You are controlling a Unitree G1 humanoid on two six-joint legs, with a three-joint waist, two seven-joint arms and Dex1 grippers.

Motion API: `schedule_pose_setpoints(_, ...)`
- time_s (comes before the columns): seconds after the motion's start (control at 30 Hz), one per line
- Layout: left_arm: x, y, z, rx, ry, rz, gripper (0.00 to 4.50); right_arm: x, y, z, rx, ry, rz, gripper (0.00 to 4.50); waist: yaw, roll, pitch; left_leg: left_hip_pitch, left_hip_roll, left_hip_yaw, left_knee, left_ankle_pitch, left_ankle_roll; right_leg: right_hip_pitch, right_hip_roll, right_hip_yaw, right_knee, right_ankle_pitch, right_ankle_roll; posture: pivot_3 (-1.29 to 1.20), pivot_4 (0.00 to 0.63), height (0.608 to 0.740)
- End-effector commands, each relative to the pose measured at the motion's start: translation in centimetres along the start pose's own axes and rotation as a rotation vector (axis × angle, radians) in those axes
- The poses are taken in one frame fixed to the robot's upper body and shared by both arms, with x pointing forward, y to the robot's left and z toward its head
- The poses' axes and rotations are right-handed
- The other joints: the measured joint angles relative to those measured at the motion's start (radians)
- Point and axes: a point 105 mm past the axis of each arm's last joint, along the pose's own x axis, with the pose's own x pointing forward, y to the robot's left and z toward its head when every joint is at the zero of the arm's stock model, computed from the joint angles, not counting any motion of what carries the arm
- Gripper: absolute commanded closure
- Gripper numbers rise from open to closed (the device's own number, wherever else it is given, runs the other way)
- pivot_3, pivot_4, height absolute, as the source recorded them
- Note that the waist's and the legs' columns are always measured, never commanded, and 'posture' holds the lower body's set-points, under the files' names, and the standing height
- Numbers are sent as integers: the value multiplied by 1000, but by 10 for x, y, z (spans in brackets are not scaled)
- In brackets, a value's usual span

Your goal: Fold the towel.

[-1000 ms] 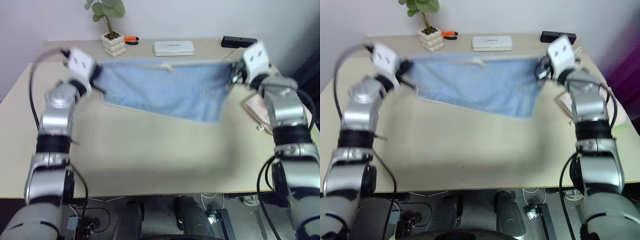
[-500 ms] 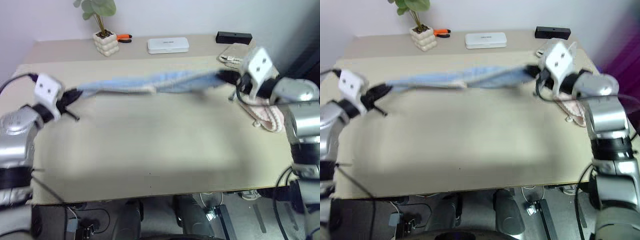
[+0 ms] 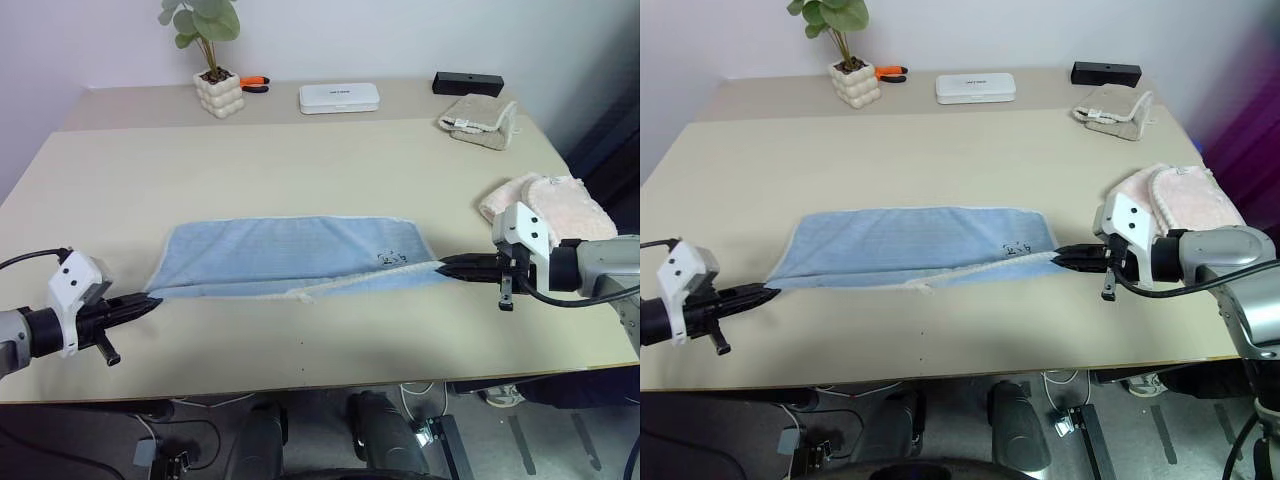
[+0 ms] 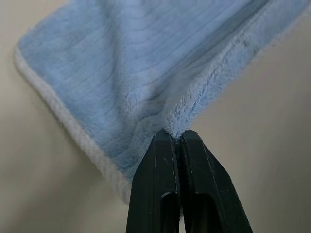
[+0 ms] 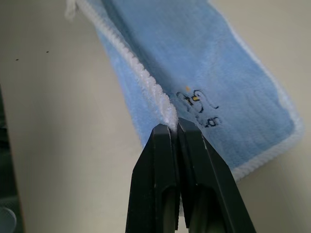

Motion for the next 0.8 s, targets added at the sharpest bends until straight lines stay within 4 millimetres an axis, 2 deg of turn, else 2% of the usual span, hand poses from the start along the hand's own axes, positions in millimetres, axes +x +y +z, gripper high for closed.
schedule_pose_setpoints(0.03,4,11,9,48,-21,47,4500,2,-15,7,-45,-25,-82,4464,0,0,0,0,0,0,0,0,0,0,0,0,0,0,0,0,150,737)
schedule_pose_setpoints(0.17,29,36,17,77,-64,120,4500,17,-43,1,-71,-14,-205,4464,1,0,0,1,0,0,1,0,0,1,1,0,1,0,0,0,150,737)
schedule_pose_setpoints(0.37,58,67,20,100,-79,180,4500,35,-74,-6,-91,-10,-299,4464,-1,0,0,-1,0,0,0,0,0,-2,1,0,2,2,3,0,150,737)
schedule_pose_setpoints(0.57,73,82,21,101,-86,197,4500,48,-91,-3,-96,-38,-336,4464,-2,0,0,-1,0,0,-1,0,0,-4,1,0,4,2,3,0,150,737)
schedule_pose_setpoints(0.8,83,86,17,93,-85,194,4500,58,-96,-10,-89,-40,-346,4464,-2,0,0,-2,0,0,0,0,0,-4,0,0,4,2,3,0,150,737)
